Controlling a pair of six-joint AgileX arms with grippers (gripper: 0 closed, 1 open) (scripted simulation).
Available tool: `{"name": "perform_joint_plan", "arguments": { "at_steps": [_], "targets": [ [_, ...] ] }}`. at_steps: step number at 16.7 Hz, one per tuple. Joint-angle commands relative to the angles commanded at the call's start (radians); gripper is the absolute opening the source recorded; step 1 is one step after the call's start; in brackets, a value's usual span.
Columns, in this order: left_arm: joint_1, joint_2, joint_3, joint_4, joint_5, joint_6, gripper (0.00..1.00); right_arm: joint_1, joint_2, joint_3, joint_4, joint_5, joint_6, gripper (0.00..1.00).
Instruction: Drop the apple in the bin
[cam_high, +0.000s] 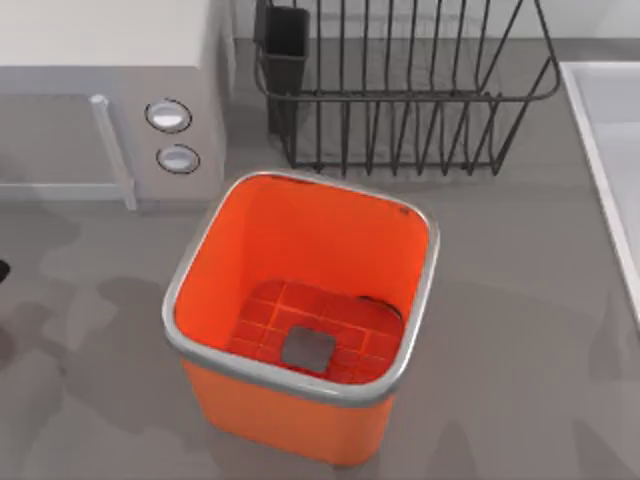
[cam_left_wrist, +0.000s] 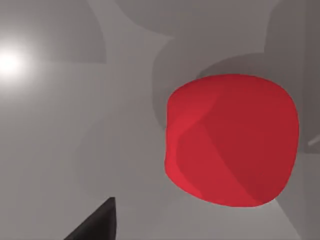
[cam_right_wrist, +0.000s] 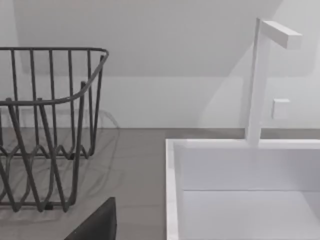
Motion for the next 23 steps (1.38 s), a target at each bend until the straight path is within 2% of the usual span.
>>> {"name": "perform_joint_plan", "arguments": {
  "at_steps": [4, 10, 16, 19, 23],
  "targets": [
    [0.013, 0.107, 0.084, -0.057, 0.001, 0.044, 1.0, 0.0, 0.0, 0.0, 0.0, 0.0, 0.0, 1.0],
    [0.008, 0.106, 0.081, -0.054, 0.001, 0.046, 1.0, 0.0, 0.0, 0.0, 0.0, 0.0, 0.0, 1.0],
    [0.001, 0.162, -0.07, 0.127, 0.0, 0.047, 1.0, 0.0, 0.0, 0.0, 0.0, 0.0, 0.0, 1.0],
    [0.012, 0.219, -0.072, 0.2, 0.0, 0.051, 1.0, 0.0, 0.0, 0.0, 0.0, 0.0, 0.0, 1.0],
    [0.015, 0.232, -0.063, 0.213, 0.001, 0.049, 1.0, 0.0, 0.0, 0.0, 0.0, 0.0, 0.0, 1.0]
  ]
}}
